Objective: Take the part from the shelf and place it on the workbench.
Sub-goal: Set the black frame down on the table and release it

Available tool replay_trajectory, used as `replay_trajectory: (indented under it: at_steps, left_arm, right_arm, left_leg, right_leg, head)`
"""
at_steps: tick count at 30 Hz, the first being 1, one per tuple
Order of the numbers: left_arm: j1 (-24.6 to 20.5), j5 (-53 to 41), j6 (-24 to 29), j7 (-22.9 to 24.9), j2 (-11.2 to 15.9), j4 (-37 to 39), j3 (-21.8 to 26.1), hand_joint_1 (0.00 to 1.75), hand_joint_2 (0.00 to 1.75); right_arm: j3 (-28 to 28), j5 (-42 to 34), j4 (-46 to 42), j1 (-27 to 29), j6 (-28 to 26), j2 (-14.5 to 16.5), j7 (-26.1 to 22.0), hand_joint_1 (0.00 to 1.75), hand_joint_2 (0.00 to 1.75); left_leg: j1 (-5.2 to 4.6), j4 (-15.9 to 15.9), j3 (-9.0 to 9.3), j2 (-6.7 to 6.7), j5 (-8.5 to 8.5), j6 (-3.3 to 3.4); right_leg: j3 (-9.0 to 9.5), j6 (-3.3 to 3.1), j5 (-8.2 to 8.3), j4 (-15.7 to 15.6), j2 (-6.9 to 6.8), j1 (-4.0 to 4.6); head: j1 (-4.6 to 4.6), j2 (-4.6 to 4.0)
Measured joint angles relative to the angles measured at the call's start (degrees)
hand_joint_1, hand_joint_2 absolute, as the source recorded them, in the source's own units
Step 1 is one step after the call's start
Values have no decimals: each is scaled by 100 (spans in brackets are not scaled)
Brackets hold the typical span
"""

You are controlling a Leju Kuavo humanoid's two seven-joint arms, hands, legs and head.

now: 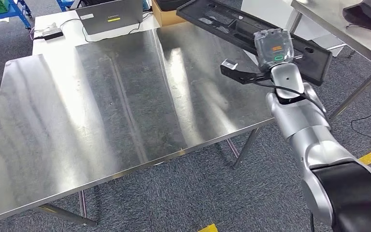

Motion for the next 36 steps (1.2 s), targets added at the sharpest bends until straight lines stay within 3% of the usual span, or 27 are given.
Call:
replay_trajectory:
  at_steps: [9,15,21,36]
  left_arm:
    - [-60,-3,-165,-156,-2,0,22,0,175]
    - [-56,86,-148,-325,-2,0,116,0,175]
    - [-52,75,-103,-451,-1,0,199,0,175]
    - [-9,37,-281,-357,27,0,266,0,175]
  right_arm:
    - [787,7,127,774,-157,1071,-41,175,175]
    - [1029,7,322,983,-272,1523,-158,175,175]
    - [1092,7,678,1049,-459,1647,-90,175,175]
    - [1012,3,1094,1145,-551,1593,33,175,175]
  left_leg:
    - [-30,1,16,13,-8,-12]
    - [-41,1,15,11,-9,-11]
    - [-43,2,15,8,-9,-11]
    - [-43,2,19,6,-10,-10]
  right_leg:
    - [13,-2,1,-1,9,-7]
    - [14,-1,1,-4,7,-10]
    - [20,-1,1,-10,5,-12]
    - [19,-1,1,-11,6,-26]
  head:
    - [-1,0]
    - [2,0]
    - [2,0]
    - [2,0]
